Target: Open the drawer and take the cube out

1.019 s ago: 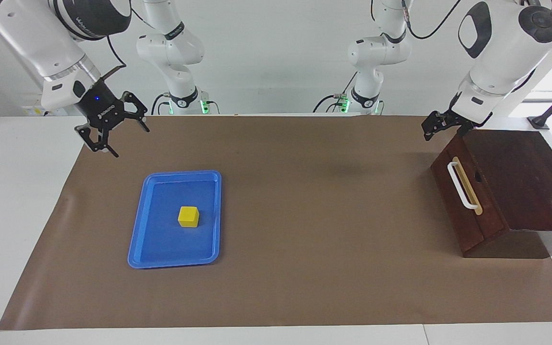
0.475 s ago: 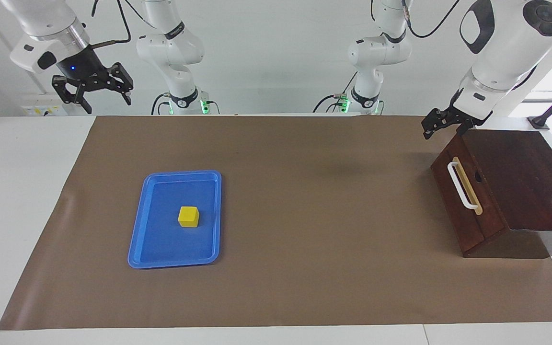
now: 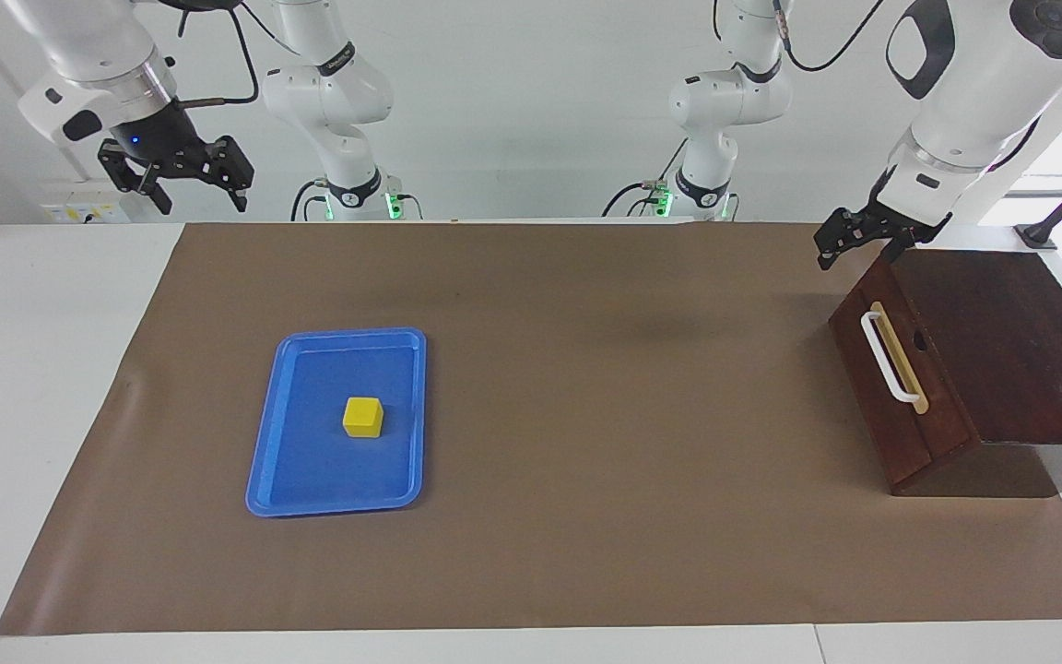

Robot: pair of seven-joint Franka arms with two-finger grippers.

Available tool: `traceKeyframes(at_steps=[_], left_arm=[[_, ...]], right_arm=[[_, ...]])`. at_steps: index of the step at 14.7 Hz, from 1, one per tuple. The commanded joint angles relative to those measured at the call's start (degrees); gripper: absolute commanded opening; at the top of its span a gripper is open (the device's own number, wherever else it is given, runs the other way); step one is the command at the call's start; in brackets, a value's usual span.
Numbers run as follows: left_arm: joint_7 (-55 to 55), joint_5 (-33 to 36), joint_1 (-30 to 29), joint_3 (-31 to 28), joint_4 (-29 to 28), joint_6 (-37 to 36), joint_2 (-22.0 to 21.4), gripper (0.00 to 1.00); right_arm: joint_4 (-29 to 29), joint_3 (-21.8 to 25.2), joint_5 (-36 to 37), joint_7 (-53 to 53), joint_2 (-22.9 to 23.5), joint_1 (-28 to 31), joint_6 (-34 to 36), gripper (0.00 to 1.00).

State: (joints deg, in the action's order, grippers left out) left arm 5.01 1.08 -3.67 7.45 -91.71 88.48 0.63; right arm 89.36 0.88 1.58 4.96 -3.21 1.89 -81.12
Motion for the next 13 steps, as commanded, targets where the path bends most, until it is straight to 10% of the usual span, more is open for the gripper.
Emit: traceKeyframes(at_steps=[1,13], left_arm=[[-1.0,-0.8,-0.7,-0.1,-0.1,1.0,-0.6,1.0],[-0.9,-0.8,-0.7,0.0,-0.6,0.8,-1.2,1.0]], right_arm=[[1.6,0.5,1.1,-0.7,-0.4,-0.3,-2.8,1.0],[2.0,0.9,1.1,1.4,-0.7,0.0,-3.2,1.0]])
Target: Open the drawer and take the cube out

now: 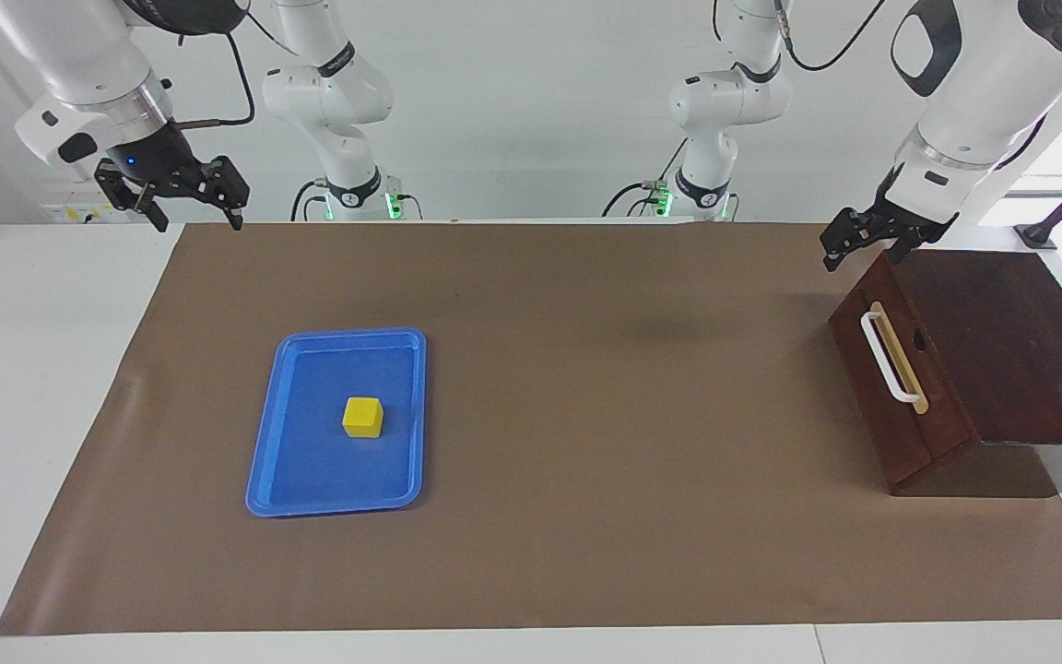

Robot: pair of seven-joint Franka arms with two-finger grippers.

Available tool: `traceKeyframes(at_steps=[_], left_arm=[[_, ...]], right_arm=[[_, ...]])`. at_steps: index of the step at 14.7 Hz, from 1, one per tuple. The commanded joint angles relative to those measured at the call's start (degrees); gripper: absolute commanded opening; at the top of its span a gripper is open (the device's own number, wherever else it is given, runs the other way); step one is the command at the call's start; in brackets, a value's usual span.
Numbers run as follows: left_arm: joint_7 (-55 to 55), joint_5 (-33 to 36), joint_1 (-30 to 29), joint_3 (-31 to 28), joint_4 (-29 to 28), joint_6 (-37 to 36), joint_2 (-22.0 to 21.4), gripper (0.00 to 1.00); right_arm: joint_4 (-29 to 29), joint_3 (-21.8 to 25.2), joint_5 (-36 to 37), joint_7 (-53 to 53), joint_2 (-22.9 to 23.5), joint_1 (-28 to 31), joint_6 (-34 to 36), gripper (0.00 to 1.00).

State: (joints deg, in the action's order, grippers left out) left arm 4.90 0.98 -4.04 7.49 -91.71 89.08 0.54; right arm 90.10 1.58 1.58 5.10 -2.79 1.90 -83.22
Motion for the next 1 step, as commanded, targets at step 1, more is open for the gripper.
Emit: traceKeyframes(at_steps=[1], left_arm=[[-0.9,-0.7,-0.4,0.1,-0.6,0.2,-1.1,1.0]], right_arm=[[1.3,0.2,1.1,1.3,-1.1,0.0,-1.1,1.0]])
